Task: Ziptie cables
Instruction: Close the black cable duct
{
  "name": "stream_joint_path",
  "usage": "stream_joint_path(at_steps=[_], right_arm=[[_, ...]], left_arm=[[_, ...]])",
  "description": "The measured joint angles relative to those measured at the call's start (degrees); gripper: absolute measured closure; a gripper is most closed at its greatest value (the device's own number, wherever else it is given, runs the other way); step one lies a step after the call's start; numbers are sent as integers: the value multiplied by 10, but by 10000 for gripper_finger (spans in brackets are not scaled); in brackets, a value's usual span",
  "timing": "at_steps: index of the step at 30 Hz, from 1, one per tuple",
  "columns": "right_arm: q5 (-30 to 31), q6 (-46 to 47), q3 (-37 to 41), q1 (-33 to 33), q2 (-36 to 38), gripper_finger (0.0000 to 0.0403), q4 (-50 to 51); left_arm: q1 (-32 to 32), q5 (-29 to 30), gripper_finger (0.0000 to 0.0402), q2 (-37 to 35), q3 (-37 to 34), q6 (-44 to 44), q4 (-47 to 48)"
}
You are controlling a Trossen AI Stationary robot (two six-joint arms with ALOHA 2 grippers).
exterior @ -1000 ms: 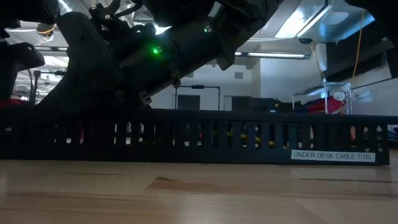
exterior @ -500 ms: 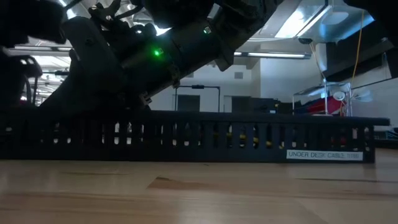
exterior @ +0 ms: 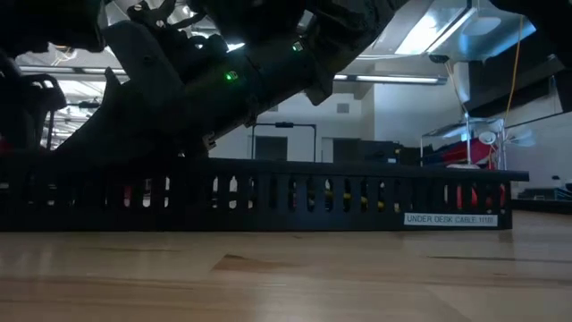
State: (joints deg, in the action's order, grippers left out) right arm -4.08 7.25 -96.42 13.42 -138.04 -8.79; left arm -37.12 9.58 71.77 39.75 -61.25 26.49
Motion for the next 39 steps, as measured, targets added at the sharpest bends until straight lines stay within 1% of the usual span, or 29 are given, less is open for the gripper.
stream_joint_path(at_steps=[3,8,11,14,16,18,23,26,28,31,33,35,37,39], right_arm=[[3,14,-10,-1,0,173,6],[31,16,-17,-3,-1,173,5],[36,33,-17,-5,-1,173,4],[36,47,-18,-8,-1,173,5],[35,48,-18,-10,-1,173,11],[29,50,-18,-12,-1,173,16],[2,56,-19,-15,-1,173,23],[0,61,-19,-15,-1,173,26],[0,61,-19,-15,0,173,27],[0,61,-19,-15,0,173,27],[-1,61,-19,-15,0,173,27],[0,61,-19,-15,0,173,28],[0,61,-19,-15,0,173,28],[-1,62,-19,-15,0,173,28]], left_arm=[[0,0,36,0,0,-43,-17],[4,23,36,4,0,-55,-13],[5,27,36,5,0,-38,-16],[2,27,36,5,0,7,-13],[-7,50,36,5,0,29,-7],[-23,86,36,3,0,43,4],[-83,158,36,1,0,57,33],[-121,209,36,1,-10,42,42],[-142,236,36,1,-26,13,39],[-158,253,36,1,-54,-37,33],[-164,256,36,1,-73,-48,9],[-164,260,36,2,-90,-39,-28],[-163,273,36,2,-107,-11,-67],[-161,281,37,2,-119,17,-86]])
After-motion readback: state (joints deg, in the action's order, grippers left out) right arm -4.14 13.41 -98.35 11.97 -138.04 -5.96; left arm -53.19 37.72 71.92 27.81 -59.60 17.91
